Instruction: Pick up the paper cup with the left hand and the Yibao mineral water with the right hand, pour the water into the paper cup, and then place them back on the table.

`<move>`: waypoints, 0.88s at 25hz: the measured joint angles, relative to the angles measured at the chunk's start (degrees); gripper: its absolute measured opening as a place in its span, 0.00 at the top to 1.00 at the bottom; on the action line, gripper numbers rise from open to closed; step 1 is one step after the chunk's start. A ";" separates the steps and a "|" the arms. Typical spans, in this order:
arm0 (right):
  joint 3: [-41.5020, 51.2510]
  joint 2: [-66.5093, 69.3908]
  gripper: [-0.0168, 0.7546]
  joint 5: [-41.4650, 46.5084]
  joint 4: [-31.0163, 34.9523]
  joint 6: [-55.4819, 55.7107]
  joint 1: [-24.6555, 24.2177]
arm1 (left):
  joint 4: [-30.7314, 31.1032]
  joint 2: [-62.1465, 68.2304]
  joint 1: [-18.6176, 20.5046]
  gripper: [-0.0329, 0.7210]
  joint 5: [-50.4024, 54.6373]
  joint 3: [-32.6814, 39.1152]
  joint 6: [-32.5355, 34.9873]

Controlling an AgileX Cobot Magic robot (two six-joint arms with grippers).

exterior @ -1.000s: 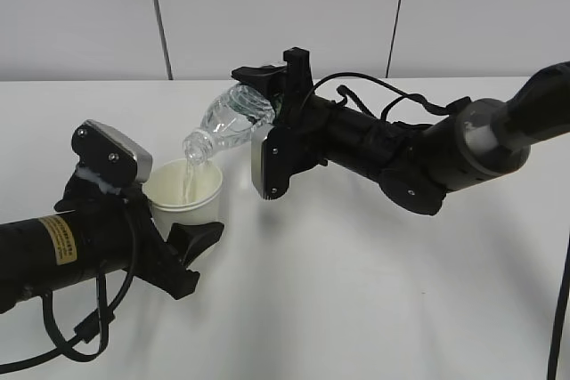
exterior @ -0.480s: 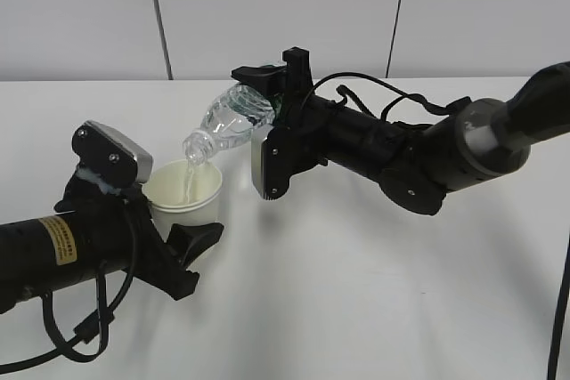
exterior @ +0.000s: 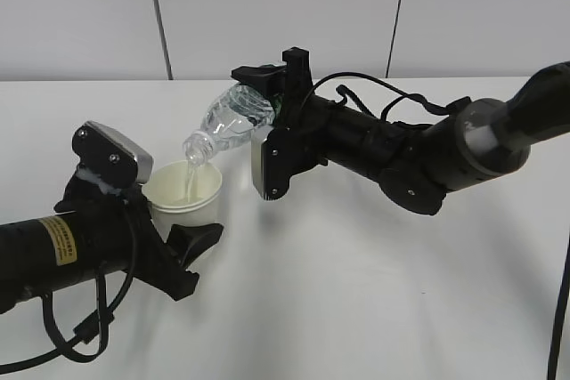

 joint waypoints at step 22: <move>0.00 0.00 0.39 -0.46 0.23 -1.26 0.00 | 0.00 0.05 0.00 0.37 1.12 0.00 0.00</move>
